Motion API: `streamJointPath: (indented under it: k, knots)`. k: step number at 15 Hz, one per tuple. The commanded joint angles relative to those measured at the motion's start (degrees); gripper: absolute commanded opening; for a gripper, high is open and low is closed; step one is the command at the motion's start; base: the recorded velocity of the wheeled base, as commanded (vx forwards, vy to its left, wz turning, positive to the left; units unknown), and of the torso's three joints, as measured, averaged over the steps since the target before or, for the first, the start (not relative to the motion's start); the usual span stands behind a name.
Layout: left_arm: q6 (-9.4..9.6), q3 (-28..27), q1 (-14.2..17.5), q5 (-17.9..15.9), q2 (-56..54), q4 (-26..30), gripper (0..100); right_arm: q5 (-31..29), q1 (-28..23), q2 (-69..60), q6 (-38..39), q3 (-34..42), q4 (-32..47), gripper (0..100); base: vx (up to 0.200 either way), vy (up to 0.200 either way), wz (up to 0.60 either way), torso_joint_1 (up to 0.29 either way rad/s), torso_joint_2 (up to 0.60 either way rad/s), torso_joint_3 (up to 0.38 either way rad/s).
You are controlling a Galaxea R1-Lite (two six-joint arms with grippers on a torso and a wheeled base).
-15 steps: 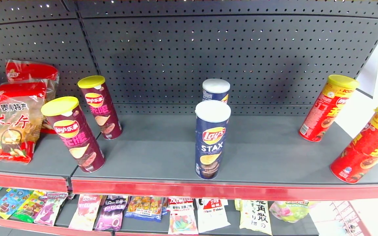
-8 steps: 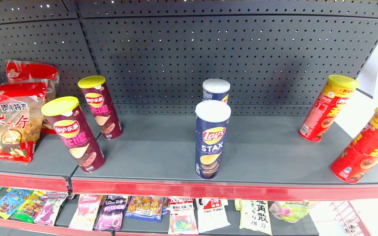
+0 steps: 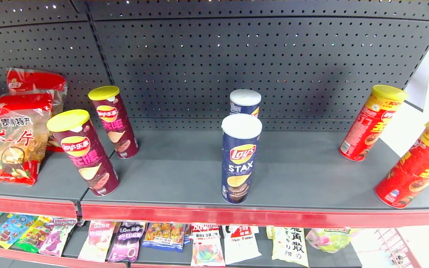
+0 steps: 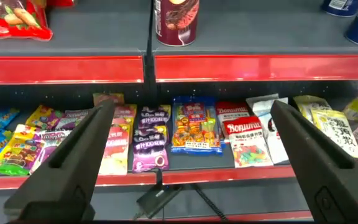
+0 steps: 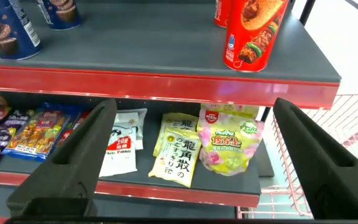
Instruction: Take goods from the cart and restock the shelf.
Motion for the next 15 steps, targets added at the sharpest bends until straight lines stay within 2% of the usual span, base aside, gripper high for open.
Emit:
streamJointPath:
  k: [1, 3, 15]
  knots:
    - [-0.02, 0.0, 0.0, 0.0, 0.2, 0.0, 100, 0.0, 0.1, -0.2, 0.0, 0.0, 0.0, 100, 0.0, 0.0, 0.0, 0.0, 0.0, 0.0]
    - [-0.02, 0.0, 0.0, 0.0, 0.2, 0.0, 100, 0.0, 0.0, -0.2, 0.0, 0.0, 0.0, 100, 0.0, 0.0, -0.6, -0.002, 0.0, 0.005]
    - [-0.02, 0.0, 0.0, 0.0, 0.2, 0.0, 100, 0.0, 0.0, -0.2, 0.0, 0.0, 0.0, 100, 0.0, 0.0, 0.0, 0.0, 0.0, 0.0]
